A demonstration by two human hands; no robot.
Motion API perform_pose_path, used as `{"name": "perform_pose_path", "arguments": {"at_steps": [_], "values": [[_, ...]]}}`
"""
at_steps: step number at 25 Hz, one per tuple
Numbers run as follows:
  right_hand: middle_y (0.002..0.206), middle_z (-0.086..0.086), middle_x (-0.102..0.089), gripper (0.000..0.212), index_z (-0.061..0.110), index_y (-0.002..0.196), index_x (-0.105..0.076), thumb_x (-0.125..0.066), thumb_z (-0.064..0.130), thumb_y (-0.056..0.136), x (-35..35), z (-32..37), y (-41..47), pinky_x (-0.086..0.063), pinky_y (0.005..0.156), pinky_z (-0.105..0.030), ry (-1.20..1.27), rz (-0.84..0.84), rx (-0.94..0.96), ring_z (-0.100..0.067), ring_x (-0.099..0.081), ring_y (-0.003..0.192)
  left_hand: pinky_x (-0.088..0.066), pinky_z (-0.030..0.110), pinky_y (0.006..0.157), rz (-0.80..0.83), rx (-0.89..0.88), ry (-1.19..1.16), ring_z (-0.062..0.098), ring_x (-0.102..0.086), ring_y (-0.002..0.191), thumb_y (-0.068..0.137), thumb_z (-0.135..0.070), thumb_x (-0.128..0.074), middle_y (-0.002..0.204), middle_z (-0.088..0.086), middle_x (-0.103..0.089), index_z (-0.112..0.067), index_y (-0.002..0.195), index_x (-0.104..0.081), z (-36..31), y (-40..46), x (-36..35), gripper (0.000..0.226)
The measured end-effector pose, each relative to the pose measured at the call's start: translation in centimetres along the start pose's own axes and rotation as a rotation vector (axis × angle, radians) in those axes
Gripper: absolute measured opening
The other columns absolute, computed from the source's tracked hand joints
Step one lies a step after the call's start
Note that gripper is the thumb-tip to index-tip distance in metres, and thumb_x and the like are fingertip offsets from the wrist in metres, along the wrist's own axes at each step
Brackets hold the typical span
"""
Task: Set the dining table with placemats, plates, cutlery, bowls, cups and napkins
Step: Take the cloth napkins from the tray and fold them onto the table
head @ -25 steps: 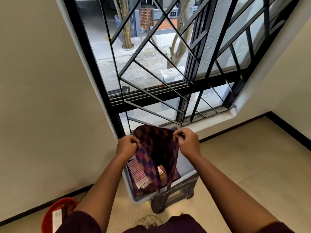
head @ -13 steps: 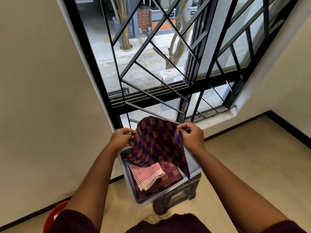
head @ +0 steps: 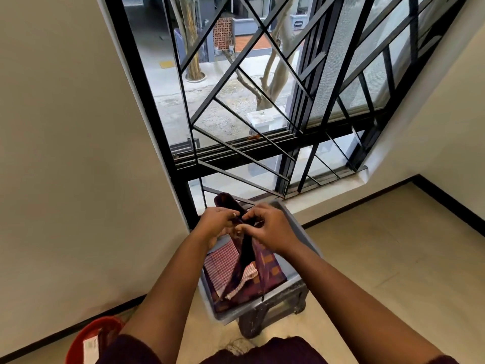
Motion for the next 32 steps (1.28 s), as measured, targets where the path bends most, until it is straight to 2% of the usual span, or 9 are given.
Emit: {"name": "perform_pose_path", "arguments": {"at_steps": [4, 6, 9, 11, 16, 21, 25, 29, 32], "values": [[0.097, 0.004, -0.063, 0.017, 0.013, 0.094, -0.072, -0.075, 0.023, 0.080, -0.7, 1.6, -0.3, -0.053, 0.071, -0.031, -0.197, -0.022, 0.074, -0.014, -0.061, 0.082, -0.058, 0.036, 0.070, 0.036, 0.030, 0.066, 0.032, -0.068, 0.081, 0.095, 0.000, -0.050, 0.096, 0.024, -0.068, 0.007, 0.110, -0.064, 0.6, -0.2, -0.3, 0.022], [0.090, 0.006, -0.062, 0.007, 0.014, 0.088, -0.071, -0.073, 0.018, 0.082, 0.8, 1.8, 0.1, -0.052, 0.067, -0.030, -0.161, -0.110, 0.067, -0.012, -0.059, 0.077, -0.056, 0.032, 0.069, 0.054, 0.005, 0.421, 0.026, -0.067, 0.079, 0.096, -0.007, -0.047, 0.093, 0.016, -0.069, -0.004, 0.116, -0.061, 0.7, 0.2, 0.9, 0.025], [0.080, 0.006, -0.060, 0.007, 0.014, 0.081, -0.068, -0.074, 0.018, 0.080, 3.8, 1.0, 0.9, -0.045, 0.061, -0.021, -0.141, -0.235, 0.022, -0.011, -0.057, 0.071, -0.052, 0.032, 0.080, -0.080, -0.076, 1.057, 0.030, -0.063, 0.101, 0.092, -0.028, -0.056, 0.115, 0.011, -0.065, -0.017, 0.123, -0.058, 0.5, 1.2, 5.3, 0.033], [0.076, 0.003, -0.061, 0.008, 0.013, 0.077, -0.066, -0.072, 0.016, 0.079, 5.0, 0.4, 0.9, -0.046, 0.060, -0.027, -0.164, -0.263, -0.014, -0.014, -0.057, 0.068, -0.050, 0.034, 0.080, -0.203, -0.140, 1.175, 0.030, -0.060, 0.104, 0.091, -0.034, -0.058, 0.119, 0.010, -0.061, -0.020, 0.123, -0.058, 0.0, 1.4, 7.6, 0.034], [0.060, 0.004, -0.056, 0.018, 0.021, 0.065, -0.055, -0.070, 0.017, 0.073, 5.9, -2.0, -0.7, -0.037, 0.050, -0.028, -0.189, -0.307, -0.175, -0.013, -0.050, 0.055, -0.040, 0.031, 0.066, -0.314, -0.416, 0.992, 0.026, -0.061, 0.086, 0.089, -0.023, -0.069, 0.094, 0.009, -0.060, -0.006, 0.092, -0.072, -2.6, 1.3, 8.0, 0.018], [0.056, -0.004, -0.058, 0.017, 0.012, 0.061, -0.057, -0.070, 0.017, 0.071, 6.9, -4.1, -1.6, -0.034, 0.048, -0.027, -0.160, -0.366, -0.318, -0.016, -0.048, 0.052, -0.054, 0.037, 0.080, -0.296, -0.552, 0.755, 0.022, -0.065, 0.084, 0.080, -0.015, -0.077, 0.092, 0.005, -0.067, -0.007, 0.095, -0.075, -4.6, 0.6, 7.7, 0.017], [0.059, -0.008, -0.060, 0.017, 0.009, 0.061, -0.058, -0.070, 0.014, 0.072, 8.1, -4.2, -1.4, -0.036, 0.049, -0.026, -0.121, -0.390, -0.323, -0.015, -0.048, 0.052, -0.053, 0.032, 0.071, -0.244, -0.743, 0.722, 0.010, -0.062, 0.073, 0.076, -0.012, -0.080, 0.080, -0.004, -0.063, -0.014, 0.084, -0.074, -7.3, -1.0, 6.6, 0.011], [0.062, -0.007, -0.062, 0.018, 0.009, 0.061, -0.056, -0.070, 0.012, 0.072, 8.8, -4.1, -1.3, -0.039, 0.050, -0.028, -0.068, -0.439, -0.348, -0.017, -0.051, 0.054, -0.049, 0.020, 0.059, -0.203, -0.748, 0.570, -0.002, -0.057, 0.058, 0.076, -0.011, -0.079, 0.070, -0.005, -0.058, -0.017, 0.087, -0.061, -8.6, -2.1, 6.5, 0.022], [0.067, -0.006, -0.065, 0.017, 0.010, 0.063, -0.057, -0.071, 0.011, 0.071, 9.1, -4.5, -1.5, -0.045, 0.054, -0.031, -0.028, -0.477, -0.381, -0.021, -0.058, 0.062, -0.054, 0.028, 0.064, -0.152, -0.695, 0.584, 0.007, -0.061, 0.065, 0.076, -0.006, -0.078, 0.073, -0.006, -0.062, -0.022, 0.084, -0.061, -8.6, -1.9, 5.9, 0.024]]}}
Point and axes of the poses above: each hand's wrist, its own y-axis towards the middle knuckle, its own x-axis out of the back of the hand, z = x × y, the point moved 9 cm from there along y, towards the middle knuckle
